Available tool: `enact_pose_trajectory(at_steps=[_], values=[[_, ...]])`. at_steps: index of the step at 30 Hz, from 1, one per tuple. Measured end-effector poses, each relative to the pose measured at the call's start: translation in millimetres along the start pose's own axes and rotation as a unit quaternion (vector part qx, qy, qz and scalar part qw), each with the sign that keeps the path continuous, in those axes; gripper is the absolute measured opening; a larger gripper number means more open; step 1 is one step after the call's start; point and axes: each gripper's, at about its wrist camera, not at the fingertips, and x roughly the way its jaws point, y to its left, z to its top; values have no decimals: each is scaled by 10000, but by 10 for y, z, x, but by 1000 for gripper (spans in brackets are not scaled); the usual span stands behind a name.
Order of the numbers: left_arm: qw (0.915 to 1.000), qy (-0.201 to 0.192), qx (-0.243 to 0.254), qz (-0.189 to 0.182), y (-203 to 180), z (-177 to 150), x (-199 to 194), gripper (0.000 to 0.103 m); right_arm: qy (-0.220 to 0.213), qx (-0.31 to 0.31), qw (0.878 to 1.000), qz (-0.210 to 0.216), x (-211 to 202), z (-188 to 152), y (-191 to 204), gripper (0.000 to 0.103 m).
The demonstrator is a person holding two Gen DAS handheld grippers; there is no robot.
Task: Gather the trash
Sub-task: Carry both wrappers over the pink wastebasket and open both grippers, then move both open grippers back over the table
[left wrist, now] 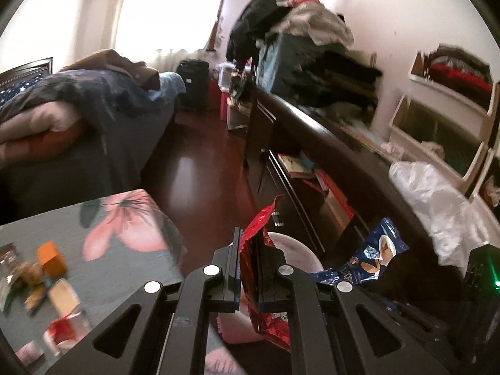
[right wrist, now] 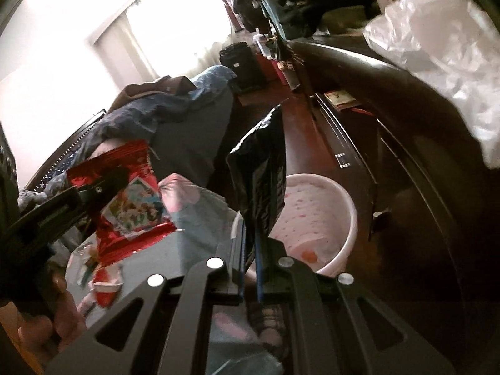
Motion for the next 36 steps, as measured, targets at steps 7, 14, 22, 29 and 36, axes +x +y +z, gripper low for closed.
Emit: enact_pose_trajectory(at_steps=[7, 14, 22, 29, 36], values=[[9997, 136, 182, -31, -153, 52, 599, 13, 251, -14, 9993, -270, 572, 80, -273, 10], [9999, -125, -10, 4, -92, 114, 691, 77, 455, 60, 9976, -522, 887, 5, -448, 23], [9988, -346, -230, 264, 85, 116, 325, 85, 401, -50, 9976, -570, 727, -48, -356, 42], [9934, -377, -277, 1049, 366, -99, -160, 92, 311, -350, 9984, -327, 390, -120, 84, 65], [9762, -182, -732, 2035, 1009, -368, -596, 95, 447, -802, 9957, 100, 162, -268, 659, 84]])
